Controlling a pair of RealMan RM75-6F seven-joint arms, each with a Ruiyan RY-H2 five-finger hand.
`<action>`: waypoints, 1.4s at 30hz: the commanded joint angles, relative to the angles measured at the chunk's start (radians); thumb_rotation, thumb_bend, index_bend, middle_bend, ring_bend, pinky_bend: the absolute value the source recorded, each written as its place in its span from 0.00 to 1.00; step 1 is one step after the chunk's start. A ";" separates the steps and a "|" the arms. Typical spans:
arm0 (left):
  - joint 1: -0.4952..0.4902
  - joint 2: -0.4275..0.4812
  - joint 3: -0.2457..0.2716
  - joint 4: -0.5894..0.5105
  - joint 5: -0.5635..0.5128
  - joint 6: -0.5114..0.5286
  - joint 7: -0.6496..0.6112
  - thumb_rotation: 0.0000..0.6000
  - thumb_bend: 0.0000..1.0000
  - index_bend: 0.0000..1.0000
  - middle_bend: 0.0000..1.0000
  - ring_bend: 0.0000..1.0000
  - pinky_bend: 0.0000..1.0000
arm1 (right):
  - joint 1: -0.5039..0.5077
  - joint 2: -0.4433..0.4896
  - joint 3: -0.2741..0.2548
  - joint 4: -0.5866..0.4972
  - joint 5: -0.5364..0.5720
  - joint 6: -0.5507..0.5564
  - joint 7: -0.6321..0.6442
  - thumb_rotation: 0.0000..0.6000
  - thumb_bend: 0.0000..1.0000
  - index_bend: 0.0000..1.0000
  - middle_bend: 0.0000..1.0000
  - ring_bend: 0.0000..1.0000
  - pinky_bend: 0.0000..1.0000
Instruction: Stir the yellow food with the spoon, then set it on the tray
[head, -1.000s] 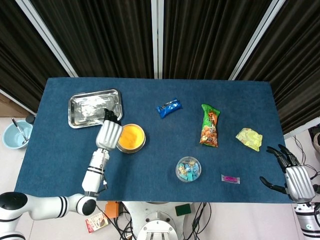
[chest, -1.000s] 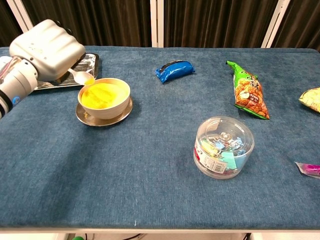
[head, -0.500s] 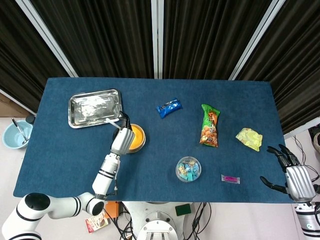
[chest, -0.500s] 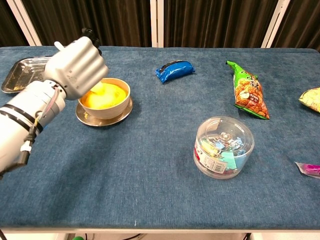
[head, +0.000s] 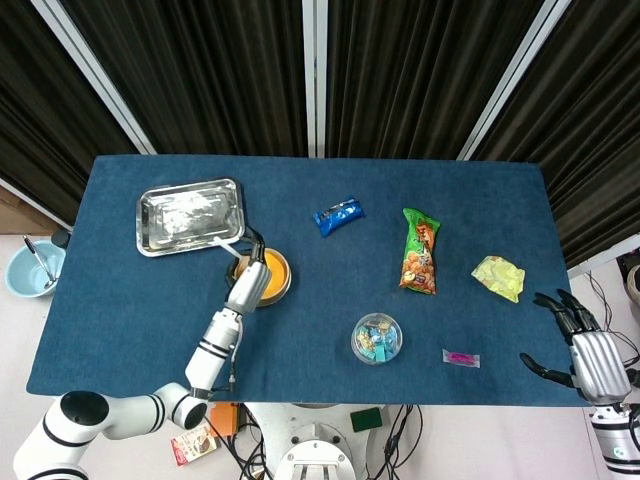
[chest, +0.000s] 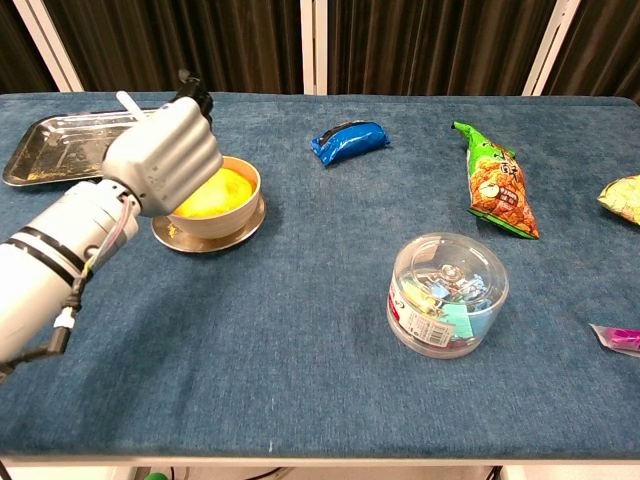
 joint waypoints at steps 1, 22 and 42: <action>0.007 0.006 -0.003 0.000 0.007 -0.003 -0.008 1.00 0.42 0.60 0.38 0.24 0.23 | -0.001 0.001 0.000 -0.001 0.001 0.001 0.000 1.00 0.15 0.16 0.21 0.08 0.19; 0.028 0.013 -0.077 -0.094 0.031 -0.047 -0.150 1.00 0.42 0.61 0.38 0.24 0.23 | -0.006 0.000 -0.001 0.001 0.004 0.003 0.005 1.00 0.15 0.16 0.21 0.08 0.19; 0.078 0.158 -0.198 -0.359 -0.160 -0.082 -0.348 1.00 0.42 0.61 0.37 0.22 0.23 | 0.000 -0.003 0.003 0.003 0.002 0.000 0.007 1.00 0.15 0.16 0.21 0.08 0.19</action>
